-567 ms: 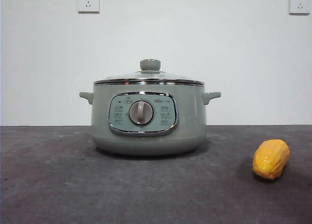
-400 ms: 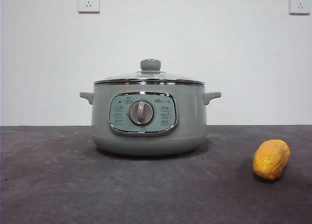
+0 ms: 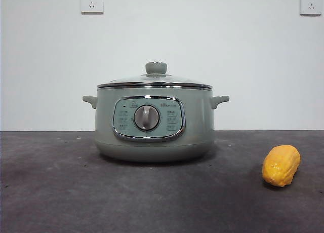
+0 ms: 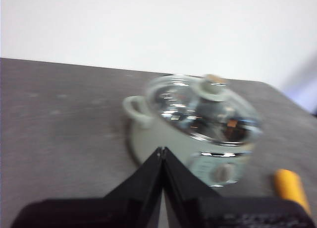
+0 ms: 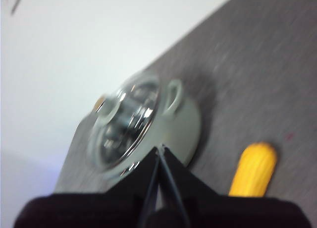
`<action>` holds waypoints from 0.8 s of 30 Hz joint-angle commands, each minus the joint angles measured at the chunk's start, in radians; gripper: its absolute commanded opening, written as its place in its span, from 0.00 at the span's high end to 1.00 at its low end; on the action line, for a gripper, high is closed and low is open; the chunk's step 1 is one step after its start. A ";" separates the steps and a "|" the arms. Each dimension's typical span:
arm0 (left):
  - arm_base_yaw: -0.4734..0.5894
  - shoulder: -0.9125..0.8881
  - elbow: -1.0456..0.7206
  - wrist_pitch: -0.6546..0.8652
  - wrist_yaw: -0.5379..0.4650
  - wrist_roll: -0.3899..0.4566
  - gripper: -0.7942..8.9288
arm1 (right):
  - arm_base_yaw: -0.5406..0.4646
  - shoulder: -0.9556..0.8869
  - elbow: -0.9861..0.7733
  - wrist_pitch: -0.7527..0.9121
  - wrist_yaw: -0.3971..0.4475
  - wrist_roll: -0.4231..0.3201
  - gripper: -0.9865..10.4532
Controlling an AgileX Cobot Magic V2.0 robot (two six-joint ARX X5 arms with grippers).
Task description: Pick up the corn,open the lid,put the corn in the pot,close the lid
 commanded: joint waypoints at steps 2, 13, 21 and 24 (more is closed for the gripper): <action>0.002 0.057 0.068 -0.009 0.116 -0.008 0.92 | 0.000 0.090 0.097 -0.099 -0.036 -0.011 0.91; 0.002 0.233 0.161 -0.030 0.364 -0.008 0.92 | 0.008 0.344 0.279 -0.336 -0.082 -0.116 0.90; -0.001 0.375 0.197 -0.143 0.361 0.035 0.92 | 0.131 0.572 0.395 -0.428 0.013 -0.185 0.63; -0.001 0.409 0.197 -0.167 0.361 0.065 0.92 | 0.208 0.655 0.424 -0.438 0.097 -0.184 0.51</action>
